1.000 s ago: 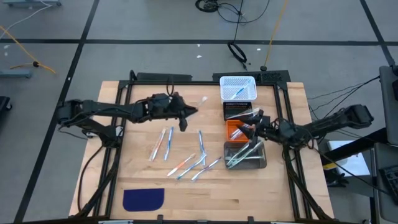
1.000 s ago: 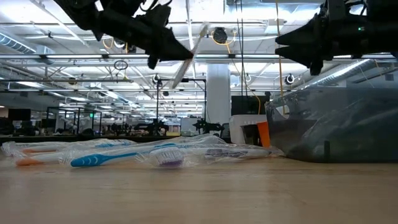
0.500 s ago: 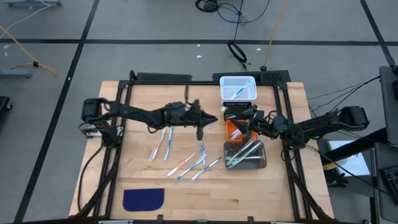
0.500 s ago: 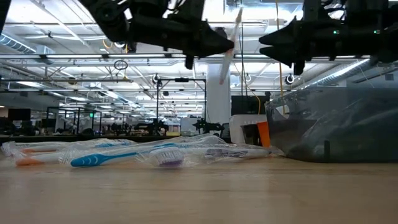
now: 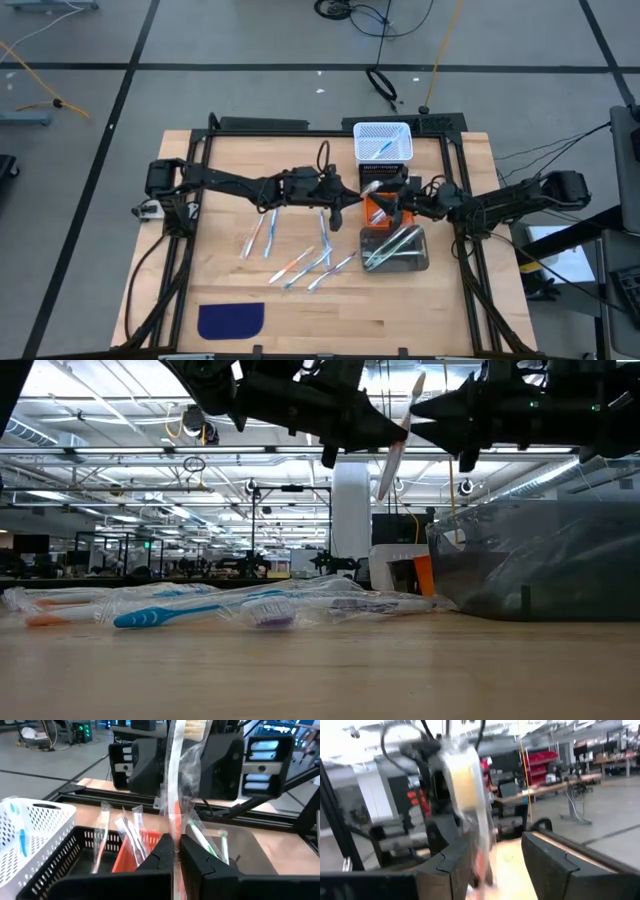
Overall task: Pick & Place Toothbrushes
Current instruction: Put the orange toothbrush into the black bin
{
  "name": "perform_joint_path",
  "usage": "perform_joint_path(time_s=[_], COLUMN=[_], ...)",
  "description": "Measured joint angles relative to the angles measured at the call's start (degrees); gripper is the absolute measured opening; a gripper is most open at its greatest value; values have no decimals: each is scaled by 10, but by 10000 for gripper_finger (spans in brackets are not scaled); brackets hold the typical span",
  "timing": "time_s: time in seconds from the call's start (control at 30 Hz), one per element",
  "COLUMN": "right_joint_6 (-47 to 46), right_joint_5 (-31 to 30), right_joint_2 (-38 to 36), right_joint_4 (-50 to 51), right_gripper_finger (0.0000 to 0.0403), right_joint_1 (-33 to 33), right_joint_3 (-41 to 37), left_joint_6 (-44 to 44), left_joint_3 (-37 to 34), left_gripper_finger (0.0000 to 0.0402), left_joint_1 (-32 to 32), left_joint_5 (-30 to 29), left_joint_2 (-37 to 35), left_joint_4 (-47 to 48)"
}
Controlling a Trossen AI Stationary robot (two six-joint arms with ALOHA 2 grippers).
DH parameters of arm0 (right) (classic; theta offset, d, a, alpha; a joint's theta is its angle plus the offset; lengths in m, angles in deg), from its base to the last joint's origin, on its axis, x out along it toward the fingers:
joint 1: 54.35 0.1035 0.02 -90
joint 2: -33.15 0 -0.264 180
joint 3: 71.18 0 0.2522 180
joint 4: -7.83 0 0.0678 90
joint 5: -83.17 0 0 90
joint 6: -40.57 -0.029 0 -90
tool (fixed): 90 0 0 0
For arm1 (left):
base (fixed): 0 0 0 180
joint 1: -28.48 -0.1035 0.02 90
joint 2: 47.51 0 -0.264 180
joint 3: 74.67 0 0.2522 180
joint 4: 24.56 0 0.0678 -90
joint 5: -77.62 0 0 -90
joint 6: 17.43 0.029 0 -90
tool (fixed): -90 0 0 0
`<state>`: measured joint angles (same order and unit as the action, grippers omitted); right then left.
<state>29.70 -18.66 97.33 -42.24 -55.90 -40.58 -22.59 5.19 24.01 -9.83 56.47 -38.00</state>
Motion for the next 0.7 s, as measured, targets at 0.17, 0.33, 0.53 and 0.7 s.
perform_joint_path(time_s=[0.17,0.33,0.53,0.7], right_joint_6=[0,12,35,42], right_joint_5=[17,16,12,11], right_joint_2=[0,0,0,0], right_joint_4=[-12,5,8,9], right_gripper_finger=[144,104,14,11], right_joint_1=[0,0,4,4], right_joint_3=[11,27,30,30], left_joint_6=[-1,0,-5,-5], left_joint_3=[0,-1,-1,-1], left_gripper_finger=[4,3,8,8], left_joint_1=[-1,3,4,3], left_joint_5=[-11,-12,-10,-22], left_joint_2=[0,1,1,0], left_joint_4=[9,5,9,9])
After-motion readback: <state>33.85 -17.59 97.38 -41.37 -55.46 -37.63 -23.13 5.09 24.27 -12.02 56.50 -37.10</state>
